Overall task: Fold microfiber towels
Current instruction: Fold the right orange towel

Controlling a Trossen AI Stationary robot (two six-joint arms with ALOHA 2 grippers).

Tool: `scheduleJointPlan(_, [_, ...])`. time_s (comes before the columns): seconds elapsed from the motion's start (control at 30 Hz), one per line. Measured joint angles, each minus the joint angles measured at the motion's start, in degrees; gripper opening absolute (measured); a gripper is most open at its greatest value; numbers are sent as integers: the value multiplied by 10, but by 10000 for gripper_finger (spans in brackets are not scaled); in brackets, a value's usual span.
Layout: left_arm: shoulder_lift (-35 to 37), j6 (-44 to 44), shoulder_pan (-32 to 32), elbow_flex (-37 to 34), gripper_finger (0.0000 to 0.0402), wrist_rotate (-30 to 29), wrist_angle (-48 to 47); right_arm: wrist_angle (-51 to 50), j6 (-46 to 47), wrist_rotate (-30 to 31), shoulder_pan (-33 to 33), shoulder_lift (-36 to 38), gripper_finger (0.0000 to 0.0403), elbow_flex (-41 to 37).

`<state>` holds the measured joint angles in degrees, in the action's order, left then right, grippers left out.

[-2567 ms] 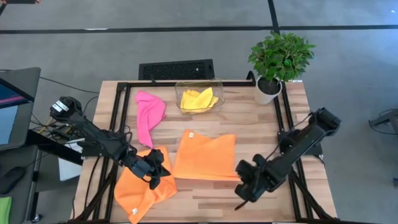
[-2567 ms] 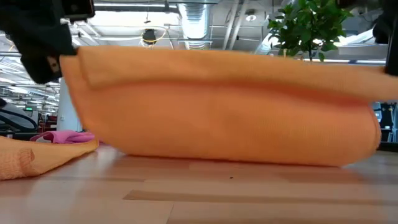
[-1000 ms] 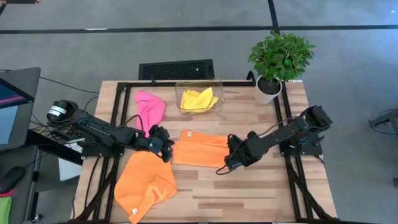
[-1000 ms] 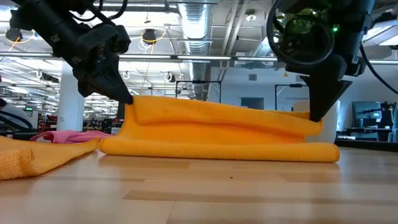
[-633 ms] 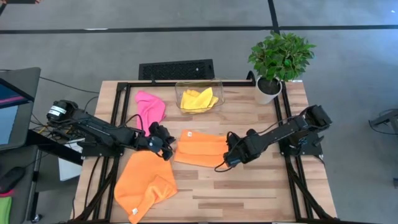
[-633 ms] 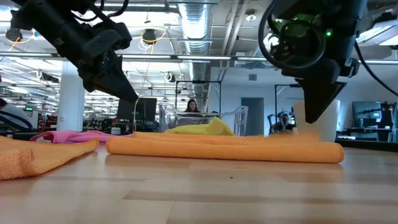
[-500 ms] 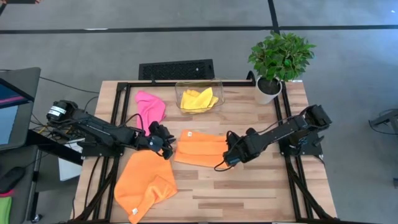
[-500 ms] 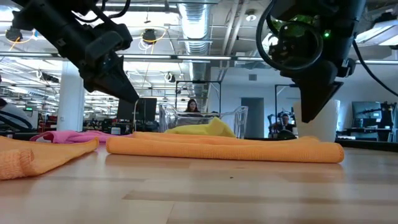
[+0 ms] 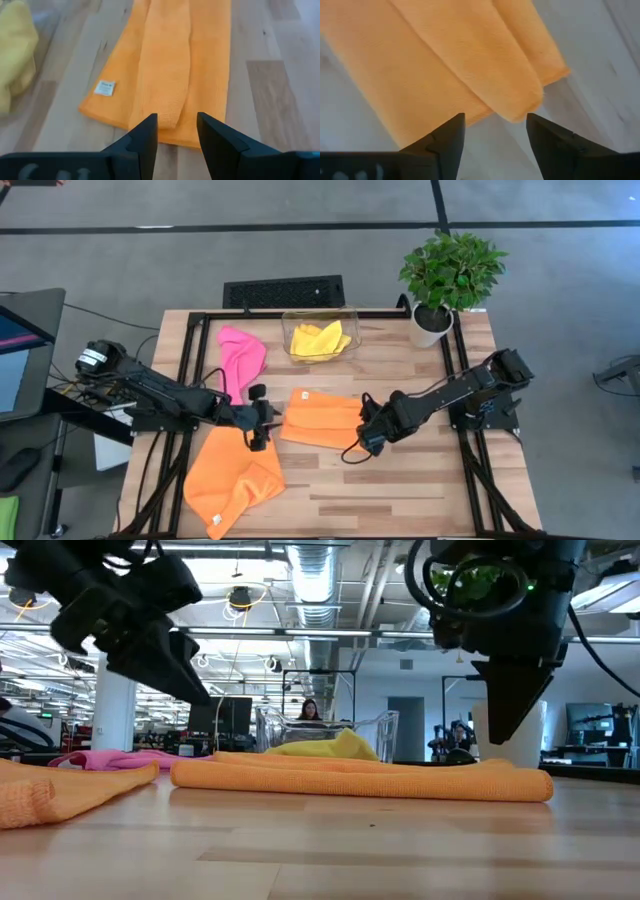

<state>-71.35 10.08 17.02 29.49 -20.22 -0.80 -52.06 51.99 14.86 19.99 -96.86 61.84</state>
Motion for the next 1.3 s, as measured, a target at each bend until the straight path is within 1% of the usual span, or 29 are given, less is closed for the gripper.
scheduleJointPlan(0.17, [0,-48,5,-19,130,-18,19,9,0,0,6,0,230,0])
scheduleJointPlan(0.27, [-4,-54,5,-28,130,-30,21,9,0,0,7,0,228,0])
scheduleJointPlan(0.37, [-24,-64,3,-31,129,-43,22,9,0,0,6,0,228,0])
scheduleJointPlan(0.5, [-72,-101,3,-30,129,-45,65,13,0,0,6,0,228,0])
scheduleJointPlan(0.73, [-137,-158,3,3,129,-73,73,17,0,0,6,1,227,0])
scheduleJointPlan(0.83, [-165,-179,3,16,129,-77,73,18,1,0,6,1,227,0])
scheduleJointPlan(0.97, [-200,-196,3,31,129,-104,71,19,1,0,6,1,227,0])
scheduleJointPlan(1.07, [-216,-210,3,49,129,-113,71,19,1,0,6,1,227,0])
scheduleJointPlan(1.2, [-216,-234,3,70,129,-128,70,20,1,0,6,1,227,0])
scheduleJointPlan(1.3, [-216,-248,-2,77,129,-150,69,20,1,0,6,1,227,0])
